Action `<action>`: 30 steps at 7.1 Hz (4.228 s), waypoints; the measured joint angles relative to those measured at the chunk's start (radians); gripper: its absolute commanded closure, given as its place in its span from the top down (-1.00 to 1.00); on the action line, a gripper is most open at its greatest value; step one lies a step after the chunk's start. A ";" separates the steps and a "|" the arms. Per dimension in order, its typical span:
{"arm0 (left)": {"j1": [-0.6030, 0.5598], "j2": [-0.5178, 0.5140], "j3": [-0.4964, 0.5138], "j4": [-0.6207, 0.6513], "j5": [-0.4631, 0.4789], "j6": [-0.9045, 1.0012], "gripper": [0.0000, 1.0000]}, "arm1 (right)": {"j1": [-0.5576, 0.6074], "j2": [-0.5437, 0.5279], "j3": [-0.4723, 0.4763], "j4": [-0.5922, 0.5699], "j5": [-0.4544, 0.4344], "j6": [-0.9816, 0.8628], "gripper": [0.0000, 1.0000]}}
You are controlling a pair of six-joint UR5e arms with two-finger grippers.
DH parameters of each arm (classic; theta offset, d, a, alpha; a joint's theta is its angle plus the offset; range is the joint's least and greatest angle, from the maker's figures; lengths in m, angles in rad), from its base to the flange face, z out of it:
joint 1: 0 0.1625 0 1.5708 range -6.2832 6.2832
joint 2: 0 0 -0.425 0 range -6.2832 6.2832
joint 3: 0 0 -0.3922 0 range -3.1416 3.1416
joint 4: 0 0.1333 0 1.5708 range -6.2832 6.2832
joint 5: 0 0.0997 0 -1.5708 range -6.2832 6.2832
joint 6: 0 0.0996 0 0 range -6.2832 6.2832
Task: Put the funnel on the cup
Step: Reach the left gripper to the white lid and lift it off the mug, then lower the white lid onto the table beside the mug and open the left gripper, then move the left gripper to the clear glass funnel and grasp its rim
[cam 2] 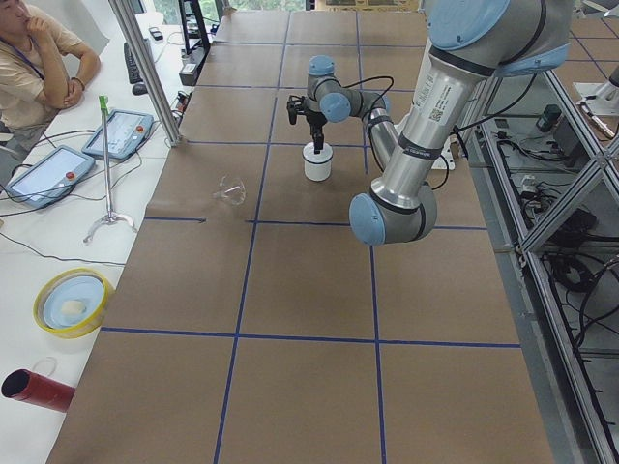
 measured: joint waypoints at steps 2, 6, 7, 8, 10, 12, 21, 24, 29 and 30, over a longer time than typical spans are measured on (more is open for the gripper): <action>0.004 -0.006 -0.013 0.043 0.000 0.003 -1.00 | 0.000 0.000 0.000 0.000 0.000 0.000 1.00; -0.001 -0.015 -0.065 0.110 -0.003 0.013 -1.00 | 0.000 0.000 0.000 0.000 0.000 0.000 1.00; -0.022 -0.022 -0.128 0.170 -0.005 0.039 -1.00 | 0.000 0.000 0.000 0.000 0.000 0.000 1.00; -0.064 -0.025 -0.205 0.237 -0.012 0.099 -1.00 | 0.000 0.000 0.000 0.000 0.000 0.000 1.00; -0.166 0.050 -0.336 0.305 -0.043 0.309 -1.00 | 0.000 0.000 0.000 0.000 0.000 0.000 1.00; -0.196 0.209 -0.381 0.254 -0.058 0.443 -1.00 | 0.000 0.000 -0.001 0.000 0.000 0.000 1.00; -0.070 0.325 0.063 -0.361 -0.057 0.408 -0.29 | 0.000 0.000 0.000 0.000 0.000 0.000 1.00; -0.068 0.323 0.061 -0.363 -0.053 0.390 1.00 | 0.000 0.000 0.000 0.000 0.000 0.000 1.00; -0.140 0.251 -0.044 -0.373 0.086 -0.128 1.00 | 0.000 0.000 0.000 0.000 0.000 0.000 1.00; -0.144 0.222 -0.040 -0.415 0.169 -0.344 1.00 | 0.000 0.000 0.000 0.000 0.000 0.000 1.00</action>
